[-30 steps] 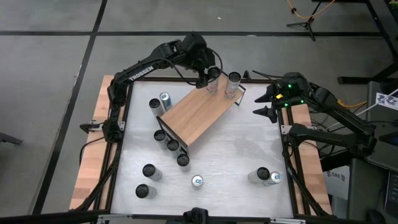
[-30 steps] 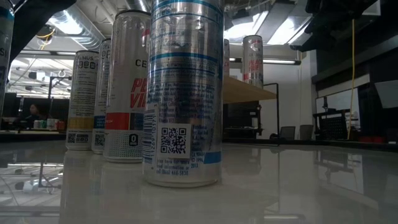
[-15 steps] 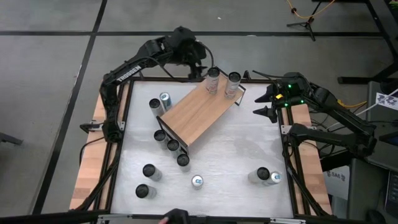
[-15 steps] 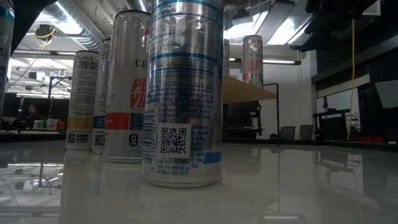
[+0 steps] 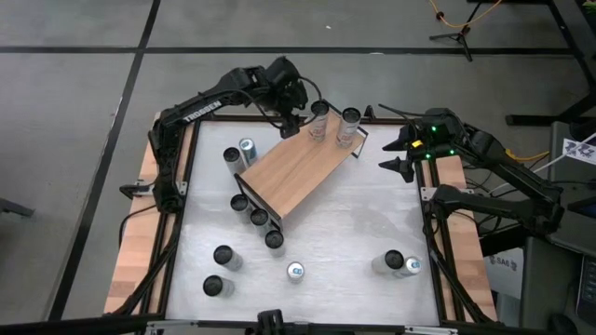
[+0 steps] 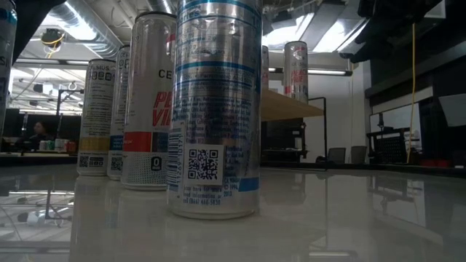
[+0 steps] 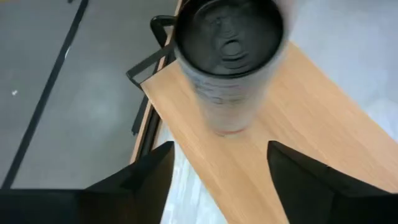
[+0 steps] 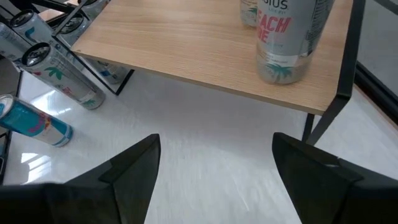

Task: Place canned beverage on shelf
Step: Put the white-pink soda can on the shelf aligned with the other white-pink soda can

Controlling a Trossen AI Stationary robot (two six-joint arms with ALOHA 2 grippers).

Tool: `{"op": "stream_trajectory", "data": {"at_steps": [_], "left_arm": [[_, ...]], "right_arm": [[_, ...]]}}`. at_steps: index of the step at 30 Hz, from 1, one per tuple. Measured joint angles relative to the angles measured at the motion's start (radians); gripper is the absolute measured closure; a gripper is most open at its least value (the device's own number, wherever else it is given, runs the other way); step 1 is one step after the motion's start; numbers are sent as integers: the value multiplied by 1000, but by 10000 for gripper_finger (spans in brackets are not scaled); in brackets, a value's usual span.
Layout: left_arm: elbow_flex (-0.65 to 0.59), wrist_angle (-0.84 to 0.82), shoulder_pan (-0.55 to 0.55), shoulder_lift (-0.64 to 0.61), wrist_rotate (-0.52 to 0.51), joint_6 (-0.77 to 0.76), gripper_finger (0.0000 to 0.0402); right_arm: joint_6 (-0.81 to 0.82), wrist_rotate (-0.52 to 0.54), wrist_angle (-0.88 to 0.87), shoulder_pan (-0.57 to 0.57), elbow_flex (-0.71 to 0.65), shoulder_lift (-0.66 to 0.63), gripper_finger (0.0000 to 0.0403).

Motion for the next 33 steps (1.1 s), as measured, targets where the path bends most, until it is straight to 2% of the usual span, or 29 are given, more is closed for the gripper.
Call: {"op": "stream_trajectory", "data": {"at_steps": [7, 13, 33], "left_arm": [[-134, 84, 37, 1, -2, -39, 228], [-202, 201, 39, 2, -2, -54, 259], [-211, 360, 4, 4, 0, -60, 271]], "right_arm": [[0, 1, 0, 0, 0, 0, 98], [0, 1, 0, 0, 0, 0, 98], [0, 1, 0, 0, 0, 0, 98]]}}
